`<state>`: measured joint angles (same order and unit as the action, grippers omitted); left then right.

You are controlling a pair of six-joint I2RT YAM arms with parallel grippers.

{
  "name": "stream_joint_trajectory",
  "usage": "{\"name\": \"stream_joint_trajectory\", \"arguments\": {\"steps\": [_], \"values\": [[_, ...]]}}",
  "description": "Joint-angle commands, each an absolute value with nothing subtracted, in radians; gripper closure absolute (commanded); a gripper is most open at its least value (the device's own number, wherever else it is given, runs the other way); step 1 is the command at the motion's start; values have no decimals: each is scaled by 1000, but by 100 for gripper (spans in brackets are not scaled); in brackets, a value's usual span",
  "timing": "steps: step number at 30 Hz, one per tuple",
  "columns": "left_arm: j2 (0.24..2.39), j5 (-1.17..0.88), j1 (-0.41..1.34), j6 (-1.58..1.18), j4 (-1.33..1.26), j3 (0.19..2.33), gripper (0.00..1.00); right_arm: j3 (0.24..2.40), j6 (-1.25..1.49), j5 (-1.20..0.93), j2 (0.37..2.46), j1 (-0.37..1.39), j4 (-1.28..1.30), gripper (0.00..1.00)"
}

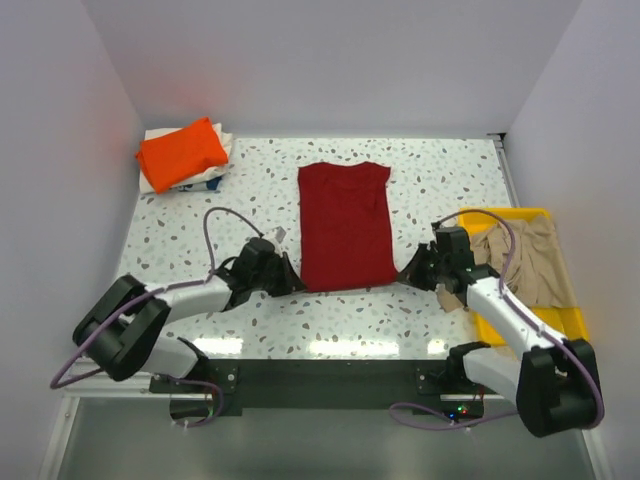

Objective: Fold and stack the t-shirts
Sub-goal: Fold the tshirt

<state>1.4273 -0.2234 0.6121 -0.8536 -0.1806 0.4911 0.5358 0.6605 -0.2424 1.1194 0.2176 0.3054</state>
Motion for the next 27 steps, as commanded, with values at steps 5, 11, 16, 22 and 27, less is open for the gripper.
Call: {"name": "stream_joint_trajectory", "arguments": {"steps": [5,11,16,22,27], "values": [[1083,-147,706,-933,-14,338,100,465,617,-357,786,219,618,100],[855,-126,759,-969,175,302,100,474,581,-391,620,219,810,100],[853,-106,759,-943,227,360,100,506,565,-396,666,219,805,100],[982,-49,755,-905,290,563,100,639,591,-399,777,219,753,100],[1087,-86,709,-853,304,730,100,785,594,-391,917,219,727,100]]}}
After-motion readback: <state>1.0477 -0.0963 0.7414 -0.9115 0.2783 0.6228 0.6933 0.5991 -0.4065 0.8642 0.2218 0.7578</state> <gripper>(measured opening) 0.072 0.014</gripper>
